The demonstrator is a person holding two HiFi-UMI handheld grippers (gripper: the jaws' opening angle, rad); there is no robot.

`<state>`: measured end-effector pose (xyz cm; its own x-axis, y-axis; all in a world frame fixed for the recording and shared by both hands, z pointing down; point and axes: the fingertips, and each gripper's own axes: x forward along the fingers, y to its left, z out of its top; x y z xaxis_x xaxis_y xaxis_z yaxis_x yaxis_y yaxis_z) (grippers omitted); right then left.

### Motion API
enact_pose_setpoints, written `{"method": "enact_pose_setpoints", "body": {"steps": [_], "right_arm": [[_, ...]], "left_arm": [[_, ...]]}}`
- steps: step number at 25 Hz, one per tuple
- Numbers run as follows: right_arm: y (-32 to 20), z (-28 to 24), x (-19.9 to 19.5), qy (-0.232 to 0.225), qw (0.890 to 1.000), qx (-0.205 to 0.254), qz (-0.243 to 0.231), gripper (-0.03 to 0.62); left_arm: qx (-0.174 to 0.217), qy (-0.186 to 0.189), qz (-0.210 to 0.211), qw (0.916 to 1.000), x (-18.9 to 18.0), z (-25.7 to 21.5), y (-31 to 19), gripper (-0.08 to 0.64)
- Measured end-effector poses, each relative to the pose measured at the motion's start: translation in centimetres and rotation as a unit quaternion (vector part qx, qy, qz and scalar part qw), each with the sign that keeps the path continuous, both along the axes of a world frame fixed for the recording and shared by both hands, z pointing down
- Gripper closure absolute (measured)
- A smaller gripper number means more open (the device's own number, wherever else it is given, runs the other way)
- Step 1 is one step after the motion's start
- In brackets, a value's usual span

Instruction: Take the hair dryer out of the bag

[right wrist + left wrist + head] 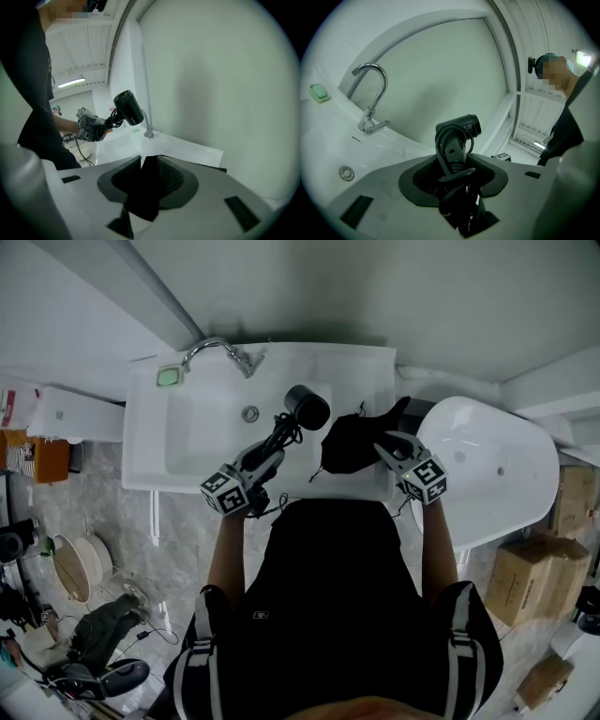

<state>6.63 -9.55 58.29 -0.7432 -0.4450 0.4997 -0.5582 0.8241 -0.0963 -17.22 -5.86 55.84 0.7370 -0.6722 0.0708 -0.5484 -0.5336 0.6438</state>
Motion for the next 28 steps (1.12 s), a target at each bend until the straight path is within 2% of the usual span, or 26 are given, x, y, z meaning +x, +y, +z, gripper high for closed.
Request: {"method": "enact_pose_setpoints", "body": {"steps": [6,28], "right_arm": [[0.06,-0.83,-0.26,-0.02,1.0,-0.001,0.0,0.437],[0.13,0.04,0.02,-0.012,1.0,-0.006,0.004,0.443]], "left_arm": [[0.001,-0.001,0.007,1.0,0.6,-0.47,-0.08,0.387],[-0.001,-0.003,0.018,0.9998,1.16,-0.29,-0.6,0.387]]}}
